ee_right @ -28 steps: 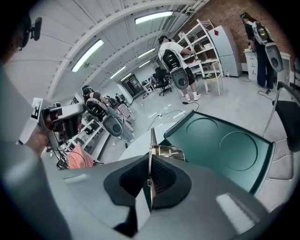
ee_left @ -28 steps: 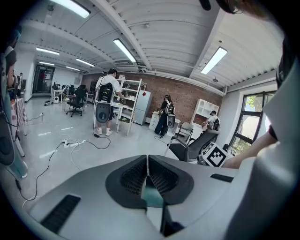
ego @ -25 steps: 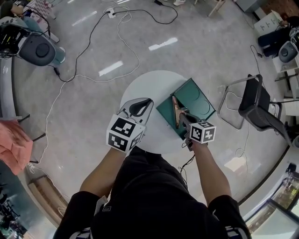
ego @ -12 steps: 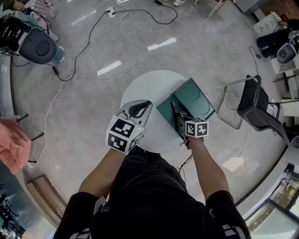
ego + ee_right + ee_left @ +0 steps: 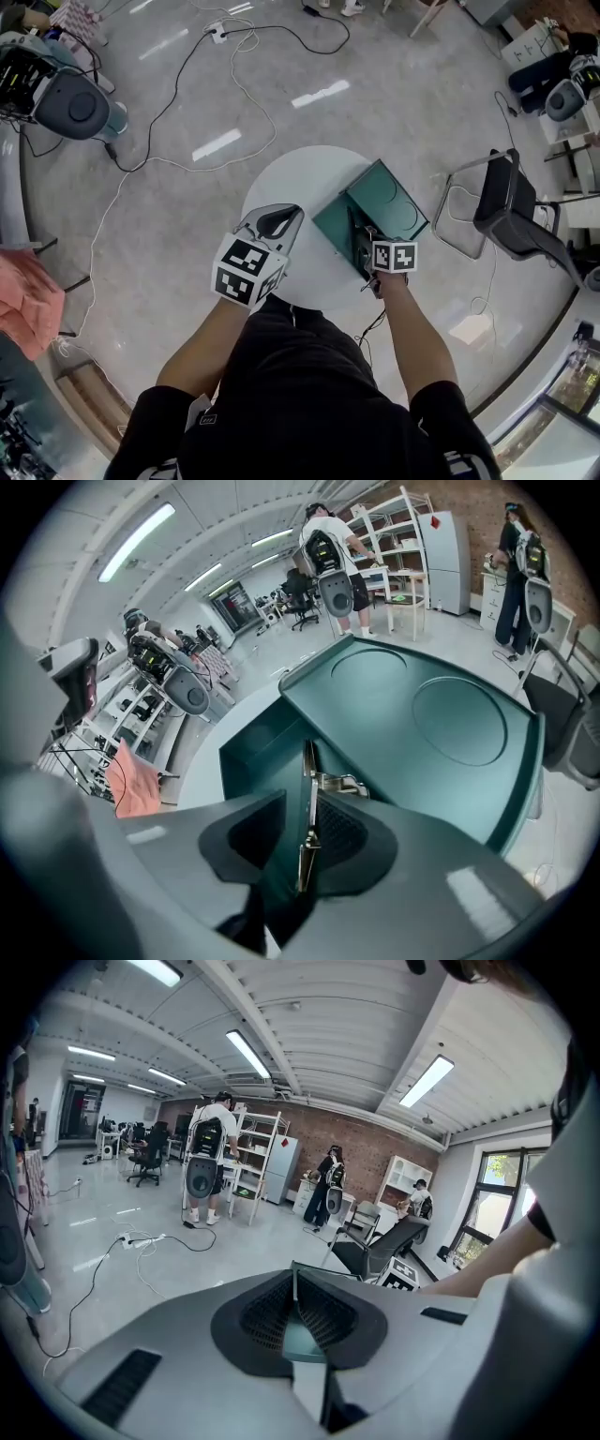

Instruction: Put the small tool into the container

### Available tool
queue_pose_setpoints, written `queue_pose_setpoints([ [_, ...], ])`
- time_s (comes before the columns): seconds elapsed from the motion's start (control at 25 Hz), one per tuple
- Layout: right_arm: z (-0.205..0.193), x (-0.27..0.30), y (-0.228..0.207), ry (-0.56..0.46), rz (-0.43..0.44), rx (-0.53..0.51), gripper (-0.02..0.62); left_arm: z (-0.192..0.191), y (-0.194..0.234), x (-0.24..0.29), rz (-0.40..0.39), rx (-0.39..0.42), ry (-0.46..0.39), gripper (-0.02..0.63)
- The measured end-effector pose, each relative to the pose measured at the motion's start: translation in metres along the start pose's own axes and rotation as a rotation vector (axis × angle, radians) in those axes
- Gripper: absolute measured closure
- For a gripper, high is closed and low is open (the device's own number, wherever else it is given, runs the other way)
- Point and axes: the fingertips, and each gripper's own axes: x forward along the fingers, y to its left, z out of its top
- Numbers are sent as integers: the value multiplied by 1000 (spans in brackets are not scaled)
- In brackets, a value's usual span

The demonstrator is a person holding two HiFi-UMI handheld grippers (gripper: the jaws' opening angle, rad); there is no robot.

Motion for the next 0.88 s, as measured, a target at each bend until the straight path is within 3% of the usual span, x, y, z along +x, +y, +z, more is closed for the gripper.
queue_pose_setpoints([
  [0.2, -11, -15, -13, 4, -25, 29, 465, 11, -12, 3, -27, 25, -9, 588],
  [0.36, -18, -21, -18, 35, -64, -35, 462, 17, -17, 4, -36, 41, -11, 588],
  [0.64, -12, 0, 3, 43, 5, -19, 460, 5, -16, 6, -45, 40, 15, 588],
  [0.88, -19, -8, -13, 56, -106, -75, 426, 0, -18, 8, -56, 39, 24, 588],
])
